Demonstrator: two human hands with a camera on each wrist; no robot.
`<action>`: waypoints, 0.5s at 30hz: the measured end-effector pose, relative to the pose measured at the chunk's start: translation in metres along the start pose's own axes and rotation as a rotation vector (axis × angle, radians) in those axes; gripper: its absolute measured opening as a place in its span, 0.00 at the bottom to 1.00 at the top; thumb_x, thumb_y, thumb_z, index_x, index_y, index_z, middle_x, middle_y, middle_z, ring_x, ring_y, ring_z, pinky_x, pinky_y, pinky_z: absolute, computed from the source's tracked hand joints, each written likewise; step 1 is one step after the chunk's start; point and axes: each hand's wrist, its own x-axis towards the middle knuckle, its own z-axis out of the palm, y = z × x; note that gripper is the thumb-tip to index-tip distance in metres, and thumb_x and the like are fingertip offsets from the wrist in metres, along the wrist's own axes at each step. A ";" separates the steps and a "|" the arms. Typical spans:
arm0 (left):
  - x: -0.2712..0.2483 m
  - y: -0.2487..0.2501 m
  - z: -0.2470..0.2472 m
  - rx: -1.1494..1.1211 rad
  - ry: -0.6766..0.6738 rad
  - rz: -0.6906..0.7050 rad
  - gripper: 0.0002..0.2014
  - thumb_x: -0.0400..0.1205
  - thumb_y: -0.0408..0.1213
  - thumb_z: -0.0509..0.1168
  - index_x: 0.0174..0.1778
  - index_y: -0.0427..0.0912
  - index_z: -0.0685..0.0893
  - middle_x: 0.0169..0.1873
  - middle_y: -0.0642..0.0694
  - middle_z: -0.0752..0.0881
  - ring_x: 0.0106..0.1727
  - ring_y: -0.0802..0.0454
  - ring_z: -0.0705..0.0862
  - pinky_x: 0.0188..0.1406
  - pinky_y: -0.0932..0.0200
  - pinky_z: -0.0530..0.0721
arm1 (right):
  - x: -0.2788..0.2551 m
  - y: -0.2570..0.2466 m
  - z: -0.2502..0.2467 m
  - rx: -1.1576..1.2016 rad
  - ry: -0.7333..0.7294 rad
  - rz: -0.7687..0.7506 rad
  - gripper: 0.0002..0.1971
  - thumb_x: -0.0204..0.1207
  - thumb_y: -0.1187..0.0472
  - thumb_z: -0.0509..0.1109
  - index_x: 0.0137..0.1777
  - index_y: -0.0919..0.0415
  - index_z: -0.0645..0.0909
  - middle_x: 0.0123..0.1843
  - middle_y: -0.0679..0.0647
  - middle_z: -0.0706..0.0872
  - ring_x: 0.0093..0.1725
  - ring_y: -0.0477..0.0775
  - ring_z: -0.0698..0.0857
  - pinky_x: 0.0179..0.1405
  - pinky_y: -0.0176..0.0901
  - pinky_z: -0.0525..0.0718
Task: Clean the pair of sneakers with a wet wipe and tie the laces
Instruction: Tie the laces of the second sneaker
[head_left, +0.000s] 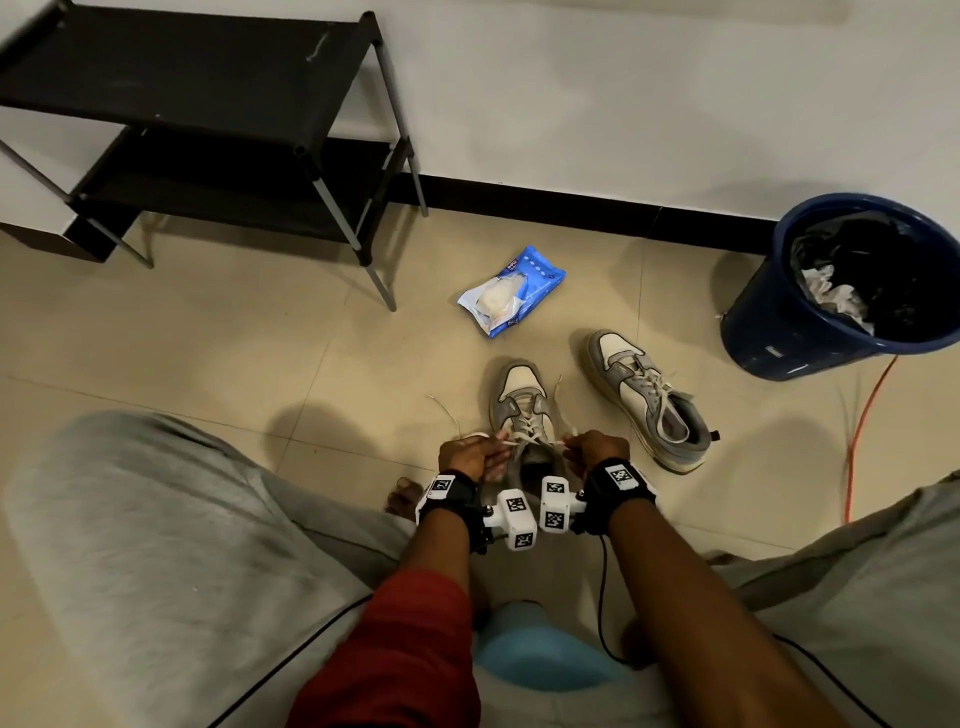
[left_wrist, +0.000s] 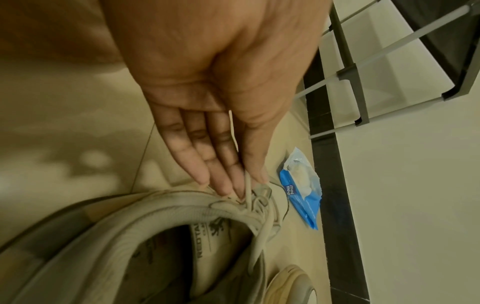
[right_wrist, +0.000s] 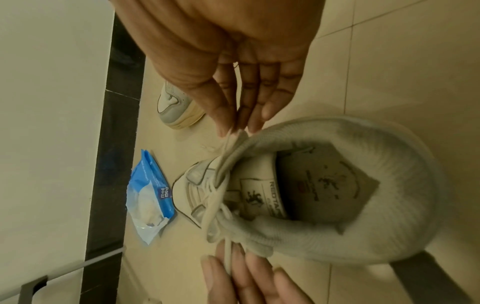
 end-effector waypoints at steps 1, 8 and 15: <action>0.002 -0.001 -0.002 -0.029 0.024 -0.004 0.02 0.79 0.27 0.73 0.40 0.36 0.88 0.30 0.43 0.91 0.29 0.55 0.90 0.31 0.63 0.89 | 0.004 0.000 -0.003 0.021 0.042 -0.013 0.03 0.70 0.70 0.75 0.38 0.71 0.86 0.34 0.62 0.89 0.36 0.57 0.88 0.40 0.47 0.88; 0.004 -0.002 -0.002 -0.051 0.089 -0.014 0.01 0.80 0.26 0.72 0.43 0.32 0.87 0.26 0.43 0.88 0.30 0.53 0.86 0.26 0.64 0.88 | 0.011 0.006 -0.023 0.152 0.093 -0.059 0.05 0.76 0.67 0.71 0.42 0.68 0.86 0.33 0.59 0.88 0.28 0.54 0.85 0.26 0.42 0.82; 0.010 0.010 -0.006 -0.172 0.121 0.084 0.04 0.81 0.27 0.71 0.41 0.31 0.85 0.32 0.39 0.90 0.26 0.52 0.90 0.28 0.60 0.90 | 0.005 -0.006 -0.022 0.470 -0.155 -0.043 0.10 0.85 0.66 0.59 0.43 0.67 0.77 0.58 0.64 0.82 0.43 0.56 0.84 0.49 0.48 0.83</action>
